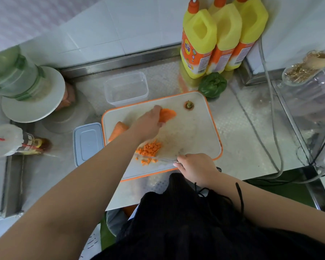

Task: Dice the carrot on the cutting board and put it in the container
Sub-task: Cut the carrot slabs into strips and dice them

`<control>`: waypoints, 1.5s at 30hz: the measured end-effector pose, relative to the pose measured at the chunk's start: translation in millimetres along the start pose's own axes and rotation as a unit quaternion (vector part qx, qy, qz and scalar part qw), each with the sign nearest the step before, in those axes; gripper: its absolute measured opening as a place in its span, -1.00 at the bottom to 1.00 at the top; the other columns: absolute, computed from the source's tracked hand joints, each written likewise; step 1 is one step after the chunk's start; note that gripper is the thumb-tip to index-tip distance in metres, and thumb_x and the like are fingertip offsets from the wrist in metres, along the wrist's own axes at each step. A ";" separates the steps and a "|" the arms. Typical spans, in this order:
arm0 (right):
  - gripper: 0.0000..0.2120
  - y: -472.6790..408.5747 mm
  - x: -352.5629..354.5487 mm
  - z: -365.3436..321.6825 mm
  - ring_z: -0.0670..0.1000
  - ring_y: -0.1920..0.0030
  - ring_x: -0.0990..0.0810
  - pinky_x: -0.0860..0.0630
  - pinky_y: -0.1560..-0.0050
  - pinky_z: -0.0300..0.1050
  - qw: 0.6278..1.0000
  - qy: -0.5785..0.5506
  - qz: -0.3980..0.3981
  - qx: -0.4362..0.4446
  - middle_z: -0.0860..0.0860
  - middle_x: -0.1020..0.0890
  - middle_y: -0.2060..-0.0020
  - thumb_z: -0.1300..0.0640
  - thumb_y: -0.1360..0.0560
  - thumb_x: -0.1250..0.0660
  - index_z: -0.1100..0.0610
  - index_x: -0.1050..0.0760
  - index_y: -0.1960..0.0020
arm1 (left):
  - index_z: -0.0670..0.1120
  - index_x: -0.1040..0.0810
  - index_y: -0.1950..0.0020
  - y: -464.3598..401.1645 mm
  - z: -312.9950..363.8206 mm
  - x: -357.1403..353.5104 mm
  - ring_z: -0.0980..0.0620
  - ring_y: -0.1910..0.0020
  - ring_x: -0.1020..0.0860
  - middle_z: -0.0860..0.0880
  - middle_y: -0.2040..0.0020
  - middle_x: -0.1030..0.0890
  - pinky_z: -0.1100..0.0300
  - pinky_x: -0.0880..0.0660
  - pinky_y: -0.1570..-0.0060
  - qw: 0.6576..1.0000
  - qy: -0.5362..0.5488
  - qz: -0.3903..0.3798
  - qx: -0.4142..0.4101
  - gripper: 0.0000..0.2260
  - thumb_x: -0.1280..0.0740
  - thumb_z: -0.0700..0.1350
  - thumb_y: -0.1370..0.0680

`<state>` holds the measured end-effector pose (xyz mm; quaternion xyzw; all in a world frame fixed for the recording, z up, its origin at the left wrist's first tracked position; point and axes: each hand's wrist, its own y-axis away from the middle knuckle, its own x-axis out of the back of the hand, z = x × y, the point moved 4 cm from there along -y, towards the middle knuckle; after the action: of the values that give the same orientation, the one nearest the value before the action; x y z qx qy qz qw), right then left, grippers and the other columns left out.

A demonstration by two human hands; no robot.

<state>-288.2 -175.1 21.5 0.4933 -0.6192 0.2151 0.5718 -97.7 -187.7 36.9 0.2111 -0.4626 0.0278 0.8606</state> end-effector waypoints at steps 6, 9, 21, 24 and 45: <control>-0.67 -7.4 -11.8 -12.0 0.14 0.26 -0.48 -0.24 0.31 -0.09 0.995 -0.070 -0.073 -0.013 -0.02 -0.38 0.36 -0.13 -0.63 -0.04 0.09 -0.27 0.16 | -0.12 -0.26 -0.22 14.6 -17.0 30.2 -0.22 -0.06 -0.52 -0.19 -0.08 -0.52 -0.07 -0.42 -0.08 0.988 0.126 0.047 0.080 -0.74 -0.25 -0.05 -0.64; -0.61 -16.4 -14.1 -22.5 0.10 0.35 -0.40 -0.14 0.42 -0.09 0.992 -0.061 -0.112 0.002 -0.02 -0.33 0.40 -0.09 -0.64 -0.03 0.08 -0.18 0.30 | -0.15 -0.25 -0.24 23.5 -21.1 37.0 -0.20 0.00 -0.52 -0.15 0.00 -0.50 -0.12 -0.45 -0.07 0.984 0.139 0.065 0.087 -0.72 -0.25 -0.05 -0.64; -0.63 -33.8 -20.0 -20.4 0.05 0.33 -0.40 -0.25 0.36 -0.10 0.987 -0.092 -0.095 -0.093 -0.04 -0.35 0.41 -0.06 -0.64 -0.02 0.12 -0.29 0.24 | -0.18 -0.26 -0.31 53.3 -43.7 39.9 -0.07 0.06 -0.45 -0.06 -0.02 -0.47 0.15 -0.27 0.15 0.958 0.192 0.152 0.147 -0.70 -0.24 -0.14 -0.64; -0.59 -33.8 -20.6 -7.3 0.05 0.34 -0.39 -0.23 0.37 -0.09 0.983 -0.102 -0.080 -0.132 -0.03 -0.34 0.44 -0.08 -0.64 -0.02 0.07 -0.21 0.32 | -0.17 -0.29 -0.32 62.5 -46.6 40.8 -0.07 -0.03 -0.47 -0.02 -0.07 -0.46 0.12 -0.31 0.07 0.950 0.187 0.203 0.147 -0.69 -0.26 -0.15 -0.63; -0.67 -44.5 -5.5 44.8 0.13 0.18 -0.49 -0.34 0.23 -0.08 0.957 -0.131 -0.027 -0.258 0.01 -0.42 0.35 -0.07 -0.63 -0.03 0.14 -0.32 0.15 | -0.13 -0.34 -0.39 71.2 -58.3 -57.5 -0.15 -0.26 -0.40 -0.13 -0.29 -0.46 0.04 -0.34 -0.20 0.988 0.058 0.025 0.139 -0.64 -0.27 -0.07 -0.63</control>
<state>-273.1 -229.0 -8.2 0.3694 -0.7099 -0.0337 0.5987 -102.0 -91.8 -13.7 0.3153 -0.4083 0.1252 0.8475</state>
